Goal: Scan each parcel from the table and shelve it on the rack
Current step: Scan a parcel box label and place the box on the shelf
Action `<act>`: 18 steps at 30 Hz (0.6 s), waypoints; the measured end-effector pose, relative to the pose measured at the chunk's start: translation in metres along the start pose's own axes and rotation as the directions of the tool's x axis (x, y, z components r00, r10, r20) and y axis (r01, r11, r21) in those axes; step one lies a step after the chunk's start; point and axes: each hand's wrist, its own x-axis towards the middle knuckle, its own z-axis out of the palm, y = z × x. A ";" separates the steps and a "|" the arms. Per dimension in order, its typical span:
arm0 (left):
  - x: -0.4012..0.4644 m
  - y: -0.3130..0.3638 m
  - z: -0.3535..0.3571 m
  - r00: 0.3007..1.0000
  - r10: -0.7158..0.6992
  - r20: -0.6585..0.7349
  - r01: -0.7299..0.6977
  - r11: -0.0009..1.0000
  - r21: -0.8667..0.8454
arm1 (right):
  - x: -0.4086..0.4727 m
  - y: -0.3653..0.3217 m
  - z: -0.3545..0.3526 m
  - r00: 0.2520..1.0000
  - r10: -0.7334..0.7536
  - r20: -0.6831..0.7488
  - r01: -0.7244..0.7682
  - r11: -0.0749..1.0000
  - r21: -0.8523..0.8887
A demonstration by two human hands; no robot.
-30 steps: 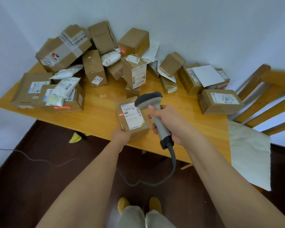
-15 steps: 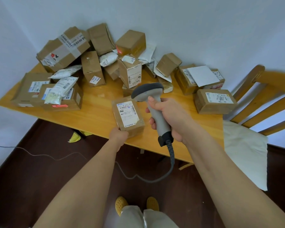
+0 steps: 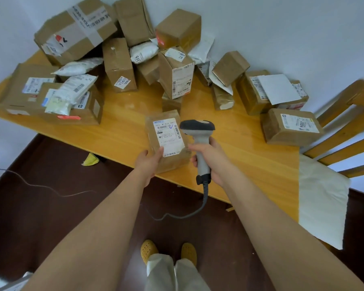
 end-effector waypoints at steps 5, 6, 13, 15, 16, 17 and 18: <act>0.014 -0.010 -0.010 0.981 -0.034 0.190 0.036 0.999 -0.005 | 0.032 0.032 0.021 0.998 0.060 0.014 -0.060 0.998 -0.029; 0.013 -0.011 -0.011 0.980 -0.031 0.197 0.037 0.999 -0.025 | 0.032 0.035 0.025 0.998 0.059 0.028 -0.058 0.998 -0.041; -0.033 -0.021 -0.056 0.995 -0.017 0.102 0.047 0.950 -0.307 | 0.004 0.018 0.050 0.981 -0.007 0.194 0.022 0.997 -0.076; -0.058 -0.024 -0.081 0.999 0.027 0.024 -0.016 0.914 -0.404 | -0.010 0.011 0.067 0.960 -0.022 0.281 0.047 0.995 -0.085; -0.074 -0.026 -0.095 0.999 0.040 -0.036 -0.052 0.895 -0.443 | -0.018 0.009 0.077 0.945 -0.035 0.326 0.069 0.993 -0.093; -0.092 -0.031 -0.109 0.994 0.045 -0.105 -0.090 0.868 -0.488 | -0.028 0.006 0.088 0.928 -0.051 0.370 0.096 0.990 -0.105; -0.111 -0.036 -0.124 0.984 0.051 -0.172 -0.137 0.832 -0.538 | -0.039 0.004 0.101 0.908 -0.063 0.414 0.122 0.986 -0.117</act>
